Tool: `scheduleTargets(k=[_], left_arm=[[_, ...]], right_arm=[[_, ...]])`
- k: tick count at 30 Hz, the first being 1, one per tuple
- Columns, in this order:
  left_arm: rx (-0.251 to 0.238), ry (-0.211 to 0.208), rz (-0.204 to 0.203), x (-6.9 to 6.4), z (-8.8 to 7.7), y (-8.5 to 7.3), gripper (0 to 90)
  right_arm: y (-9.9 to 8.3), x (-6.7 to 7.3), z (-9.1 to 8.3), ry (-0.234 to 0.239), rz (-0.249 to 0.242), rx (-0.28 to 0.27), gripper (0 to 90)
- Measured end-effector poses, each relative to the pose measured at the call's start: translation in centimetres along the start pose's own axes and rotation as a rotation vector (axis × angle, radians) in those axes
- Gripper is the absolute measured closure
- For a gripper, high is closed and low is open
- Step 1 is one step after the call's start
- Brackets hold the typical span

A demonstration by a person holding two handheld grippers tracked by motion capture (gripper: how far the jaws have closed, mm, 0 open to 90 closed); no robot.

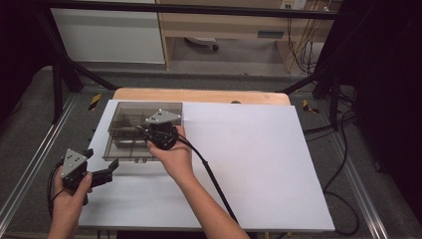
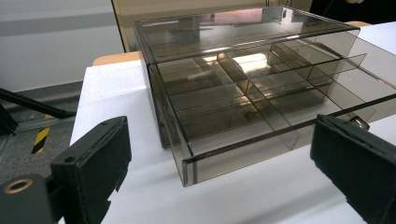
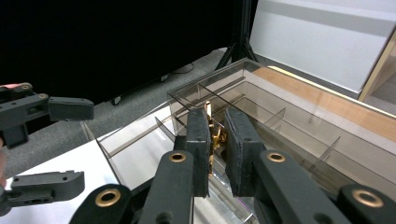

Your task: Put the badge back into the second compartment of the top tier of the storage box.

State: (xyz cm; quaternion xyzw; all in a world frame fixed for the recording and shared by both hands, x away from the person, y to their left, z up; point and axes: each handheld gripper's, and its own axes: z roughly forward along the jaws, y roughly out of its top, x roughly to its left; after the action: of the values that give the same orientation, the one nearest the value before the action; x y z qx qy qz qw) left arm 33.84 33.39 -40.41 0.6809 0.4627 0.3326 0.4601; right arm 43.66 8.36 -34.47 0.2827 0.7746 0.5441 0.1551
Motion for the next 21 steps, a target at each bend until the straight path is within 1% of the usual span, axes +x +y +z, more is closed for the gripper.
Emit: scheduleTargets(k=[2,8,11,15,16,18,21], left_arm=[[0.0,0.0,0.0,0.0,0.1,0.0,5.3],[0.008,0.004,-0.002,0.1,0.0,-0.1,5.3],[-0.003,0.014,-0.012,0.2,0.0,0.0,5.3],[0.008,0.014,-0.009,0.3,0.1,-0.1,5.3],[0.006,0.014,-0.012,0.2,0.0,-0.1,5.3],[0.011,0.013,-0.002,0.1,0.0,-0.1,5.3],[0.011,0.009,-0.002,0.1,0.1,-0.1,5.3]], right_arm=[[-0.1,0.0,0.1,-0.002,0.006,0.003,81.0],[0.0,0.1,0.7,-0.016,0.003,0.006,81.0],[0.0,0.3,1.3,-0.021,-0.004,0.017,81.0],[0.0,0.5,1.6,-0.023,-0.008,0.019,81.0],[0.0,0.6,1.8,-0.027,-0.01,0.022,81.0],[-0.2,0.6,2.0,-0.04,-0.013,0.027,81.0],[-0.4,0.7,2.4,-0.034,-0.016,0.039,81.0]])
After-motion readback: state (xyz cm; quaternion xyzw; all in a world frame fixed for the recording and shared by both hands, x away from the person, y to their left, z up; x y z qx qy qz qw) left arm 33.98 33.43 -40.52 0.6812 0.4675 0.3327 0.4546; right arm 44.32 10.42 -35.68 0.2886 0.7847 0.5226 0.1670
